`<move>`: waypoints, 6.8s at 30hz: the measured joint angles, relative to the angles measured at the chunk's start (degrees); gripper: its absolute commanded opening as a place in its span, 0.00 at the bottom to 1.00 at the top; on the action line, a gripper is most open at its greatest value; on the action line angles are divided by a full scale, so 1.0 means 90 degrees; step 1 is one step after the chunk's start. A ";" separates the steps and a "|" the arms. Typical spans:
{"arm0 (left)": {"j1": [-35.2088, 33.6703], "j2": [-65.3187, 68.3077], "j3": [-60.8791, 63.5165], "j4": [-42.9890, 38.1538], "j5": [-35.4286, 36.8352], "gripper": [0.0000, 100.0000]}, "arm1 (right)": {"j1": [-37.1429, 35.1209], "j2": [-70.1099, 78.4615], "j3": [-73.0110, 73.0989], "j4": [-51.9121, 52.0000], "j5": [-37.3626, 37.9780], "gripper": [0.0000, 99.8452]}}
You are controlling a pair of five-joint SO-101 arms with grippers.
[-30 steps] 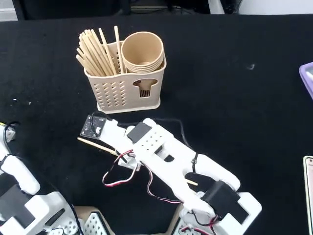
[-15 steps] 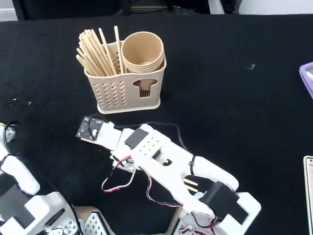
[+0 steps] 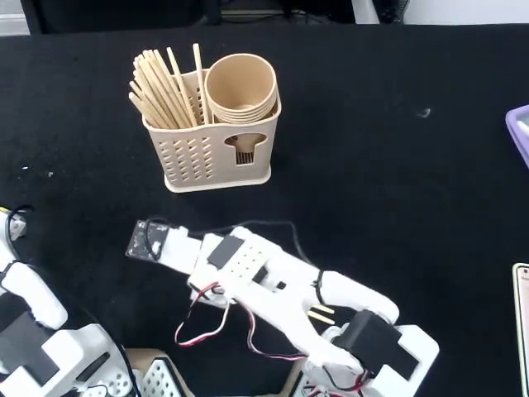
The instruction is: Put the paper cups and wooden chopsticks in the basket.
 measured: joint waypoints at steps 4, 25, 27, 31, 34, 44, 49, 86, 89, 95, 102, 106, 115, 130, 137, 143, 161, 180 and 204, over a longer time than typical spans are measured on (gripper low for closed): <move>0.0000 0.0000 0.0000 0.0000 0.0000 0.16 | 0.0020 0.0127 0.0000 -0.0264 -0.0010 0.32; 0.0010 0.0000 0.0000 0.0000 0.0000 0.16 | 0.0283 0.1182 -0.0879 0.0068 0.0352 0.01; 0.0010 0.0000 0.0000 0.0000 0.0000 0.16 | 0.0283 0.1182 -0.0879 0.0068 0.0352 0.01; 0.0010 0.0000 0.0000 0.0000 0.0000 0.16 | 0.0283 0.1182 -0.0879 0.0068 0.0381 0.01; 0.0010 0.0000 0.0000 0.0000 0.0000 0.16 | 0.0274 0.0938 -0.0860 0.0322 0.0381 0.01; 0.0010 0.0000 0.0000 0.0000 0.0000 0.16 | 0.1407 -0.1602 -0.0850 0.0654 0.0400 0.01; 0.0000 0.0000 0.0000 0.0147 0.0000 0.16 | 0.1670 -0.2071 -0.1123 0.0654 0.0400 0.01; 0.1514 0.0000 0.0977 -0.0254 0.0000 0.16 | 0.1299 0.1895 -0.9944 -0.0996 -0.1495 0.01; 0.1514 0.0000 0.1035 -0.0371 0.0000 0.16 | 0.1455 0.2178 -0.9944 -0.0967 -0.1495 0.01; 0.1524 -0.0010 0.1035 -0.0410 0.0000 0.16 | 0.1748 0.2256 -0.9631 -0.0654 -0.1495 0.01; 0.1641 -0.0010 0.1123 -0.0420 0.0000 0.16 | 0.1866 0.1993 -0.8156 -0.0752 -0.1495 0.01; 0.1827 -0.0010 0.1192 -0.0440 0.0000 0.16 | 0.1934 0.1280 -0.6750 -0.1836 -0.1504 0.01; 0.2188 -0.0010 0.1621 -0.1055 0.0000 0.16 | 0.1963 0.0039 -0.4034 -0.3897 -0.1504 0.13; 0.2403 -0.0010 0.1915 -0.1573 0.0195 0.16 | 0.1963 -0.2393 -0.4024 -0.1407 -0.1504 0.08; 0.2403 -0.0010 0.1915 -0.1573 0.0205 0.16 | 0.1905 -0.3126 -0.2569 0.2540 -0.1035 0.08; 0.2403 -0.0010 0.1915 -0.1573 0.0205 0.16 | 0.1885 -0.2842 0.0234 0.2276 0.0322 0.08; 0.2403 -0.0010 0.1915 -0.1573 0.0205 0.16 | 0.1875 -0.2344 0.2090 0.0635 0.0733 0.19; 0.2403 -0.0010 0.1915 -0.1573 0.0205 0.16 | 0.1895 -0.3272 0.2315 0.0977 0.0850 0.01; 0.2403 -0.0010 0.1973 -0.1573 0.0205 0.16 | 0.1866 -0.4015 -0.0498 -0.5040 -0.1455 0.01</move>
